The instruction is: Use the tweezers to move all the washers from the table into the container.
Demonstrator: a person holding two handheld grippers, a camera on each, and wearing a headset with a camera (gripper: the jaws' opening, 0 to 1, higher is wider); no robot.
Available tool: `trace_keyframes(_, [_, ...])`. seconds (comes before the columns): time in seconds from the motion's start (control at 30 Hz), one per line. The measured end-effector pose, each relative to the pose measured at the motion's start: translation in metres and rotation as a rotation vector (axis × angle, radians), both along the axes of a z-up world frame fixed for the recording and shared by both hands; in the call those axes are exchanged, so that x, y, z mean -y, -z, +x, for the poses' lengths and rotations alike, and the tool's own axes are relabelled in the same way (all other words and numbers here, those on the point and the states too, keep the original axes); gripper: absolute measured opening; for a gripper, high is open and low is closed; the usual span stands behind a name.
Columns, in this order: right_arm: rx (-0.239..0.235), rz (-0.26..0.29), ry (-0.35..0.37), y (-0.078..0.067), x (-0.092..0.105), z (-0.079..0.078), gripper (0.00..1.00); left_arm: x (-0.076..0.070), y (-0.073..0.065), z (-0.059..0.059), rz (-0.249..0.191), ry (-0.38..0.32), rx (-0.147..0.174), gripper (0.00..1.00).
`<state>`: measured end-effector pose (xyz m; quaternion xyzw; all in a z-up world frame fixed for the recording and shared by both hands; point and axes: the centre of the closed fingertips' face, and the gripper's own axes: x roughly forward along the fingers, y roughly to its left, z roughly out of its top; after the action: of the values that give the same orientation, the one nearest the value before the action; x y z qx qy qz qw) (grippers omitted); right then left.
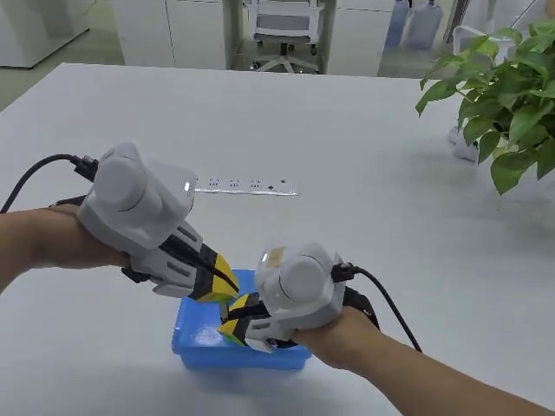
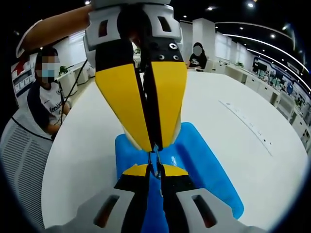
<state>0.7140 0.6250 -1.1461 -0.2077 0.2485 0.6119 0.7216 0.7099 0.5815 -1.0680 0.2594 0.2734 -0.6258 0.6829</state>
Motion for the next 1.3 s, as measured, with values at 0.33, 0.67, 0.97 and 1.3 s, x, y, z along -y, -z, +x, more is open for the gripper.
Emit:
trace_keyframes(0.33, [-0.003, 0.001, -0.002, -0.001, 0.001, -0.001, 0.11, 0.001, -0.001, -0.001, 0.002, 0.005, 0.000, 0.05])
trace_keyframes(0.67, [-0.002, -0.001, -0.007, 0.000, 0.001, -0.002, 0.10, 0.001, 0.000, -0.002, 0.003, 0.004, 0.001, 0.05])
trace_keyframes(0.97, [0.014, 0.015, -0.008, -0.009, 0.000, -0.005, 0.09, 0.003, -0.010, -0.005, -0.008, 0.006, 0.013, 0.05])
trace_keyframes(1.3, [0.026, 0.042, 0.005, -0.025, 0.001, -0.008, 0.07, 0.004, -0.025, -0.010, -0.015, 0.010, 0.034, 0.05])
